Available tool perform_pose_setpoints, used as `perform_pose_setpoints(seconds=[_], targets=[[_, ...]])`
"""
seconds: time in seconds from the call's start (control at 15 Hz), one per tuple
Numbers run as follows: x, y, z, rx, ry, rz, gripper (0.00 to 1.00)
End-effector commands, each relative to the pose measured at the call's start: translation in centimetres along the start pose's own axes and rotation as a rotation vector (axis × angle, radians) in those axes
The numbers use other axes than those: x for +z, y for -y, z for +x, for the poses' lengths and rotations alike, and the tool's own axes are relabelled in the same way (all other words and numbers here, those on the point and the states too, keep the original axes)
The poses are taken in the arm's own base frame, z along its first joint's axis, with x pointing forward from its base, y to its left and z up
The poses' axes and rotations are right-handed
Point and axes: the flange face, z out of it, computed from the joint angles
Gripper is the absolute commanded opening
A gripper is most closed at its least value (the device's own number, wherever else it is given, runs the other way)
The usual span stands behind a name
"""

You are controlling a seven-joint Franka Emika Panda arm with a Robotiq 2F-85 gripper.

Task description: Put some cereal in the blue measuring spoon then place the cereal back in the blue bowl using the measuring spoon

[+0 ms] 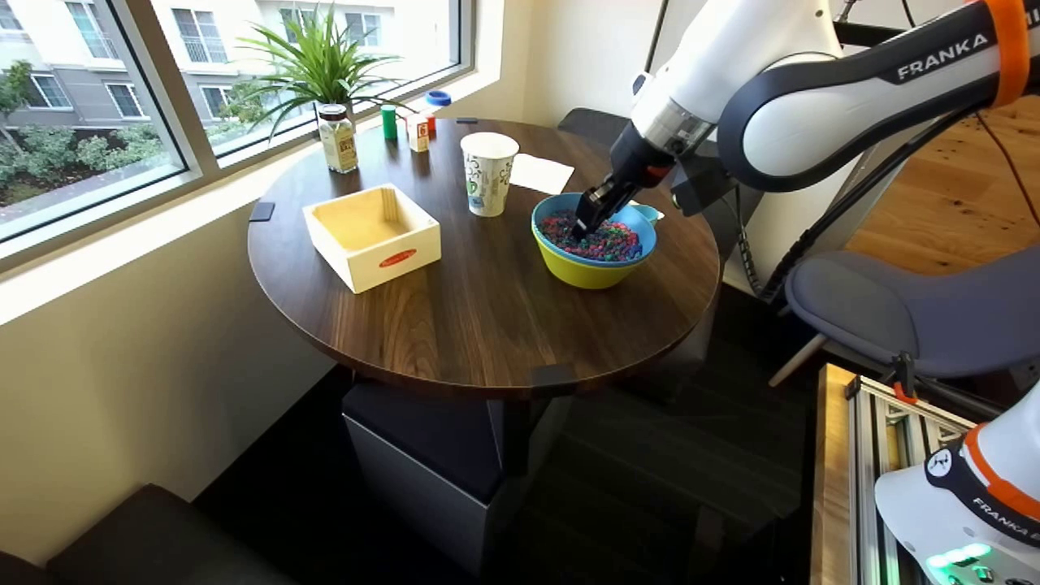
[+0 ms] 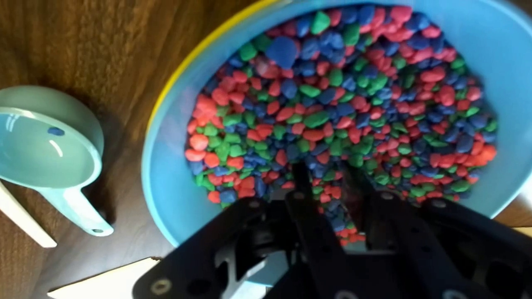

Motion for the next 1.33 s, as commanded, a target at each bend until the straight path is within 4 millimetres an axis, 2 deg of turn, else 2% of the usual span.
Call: perform_pose_setpoints(seconds=[0.0, 0.13, 0.47, 0.8, 1.0, 1.27], targets=[[0.6, -0.1, -0.5, -0.008, 0.015, 0.012, 0.1], [0.4, -0.1, -0.4, -0.011, 0.01, 0.012, 0.0], [-0.1, -0.2, -0.2, -0.011, -0.001, 0.005, 0.03], [-3.5, -1.2, 1.1, 0.014, -0.063, 0.009, 0.03], [-5.7, -3.1, 1.5, 0.049, -0.101, -0.008, 0.03], [-6.6, -6.6, 1.2, 0.116, -0.112, -0.039, 0.03]])
